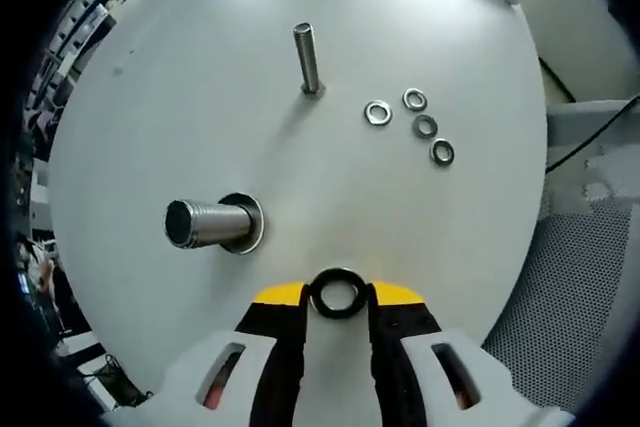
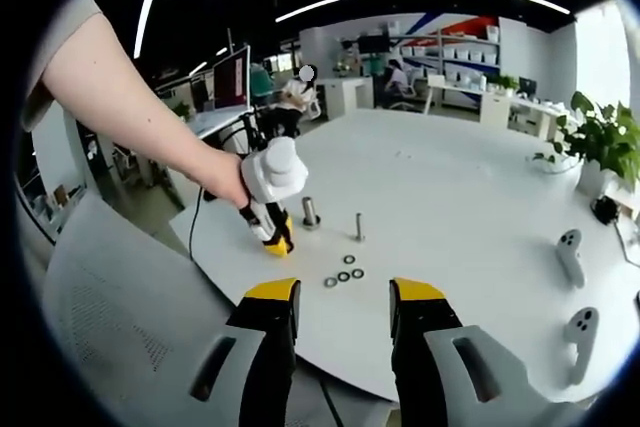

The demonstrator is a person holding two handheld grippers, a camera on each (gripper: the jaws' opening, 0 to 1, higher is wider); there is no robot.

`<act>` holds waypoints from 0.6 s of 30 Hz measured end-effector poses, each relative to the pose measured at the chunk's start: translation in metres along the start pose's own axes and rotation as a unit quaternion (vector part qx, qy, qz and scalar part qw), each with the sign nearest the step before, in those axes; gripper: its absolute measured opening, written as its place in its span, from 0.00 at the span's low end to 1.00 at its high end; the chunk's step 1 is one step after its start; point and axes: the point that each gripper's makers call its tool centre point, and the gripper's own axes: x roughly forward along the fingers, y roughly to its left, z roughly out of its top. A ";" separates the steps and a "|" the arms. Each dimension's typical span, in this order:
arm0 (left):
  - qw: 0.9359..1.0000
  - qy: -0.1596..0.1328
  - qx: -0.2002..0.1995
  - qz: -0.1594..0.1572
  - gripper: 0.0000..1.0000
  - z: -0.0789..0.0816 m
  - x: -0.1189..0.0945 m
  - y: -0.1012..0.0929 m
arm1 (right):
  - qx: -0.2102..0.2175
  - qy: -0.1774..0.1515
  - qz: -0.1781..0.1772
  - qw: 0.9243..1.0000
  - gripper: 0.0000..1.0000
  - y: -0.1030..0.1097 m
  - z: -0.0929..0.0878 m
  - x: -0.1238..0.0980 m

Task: Place the washer onto the threaded stud by aligning its center hole with the stud, sliding it down to the base, and recovering from edge contact or off-axis alignment until the washer reaches the visible bottom stop.

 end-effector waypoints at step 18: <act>0.999 0.018 0.047 -0.004 0.23 0.000 0.001 -0.001 | 0.002 -0.001 -0.001 1.000 0.37 -0.001 0.000 0.000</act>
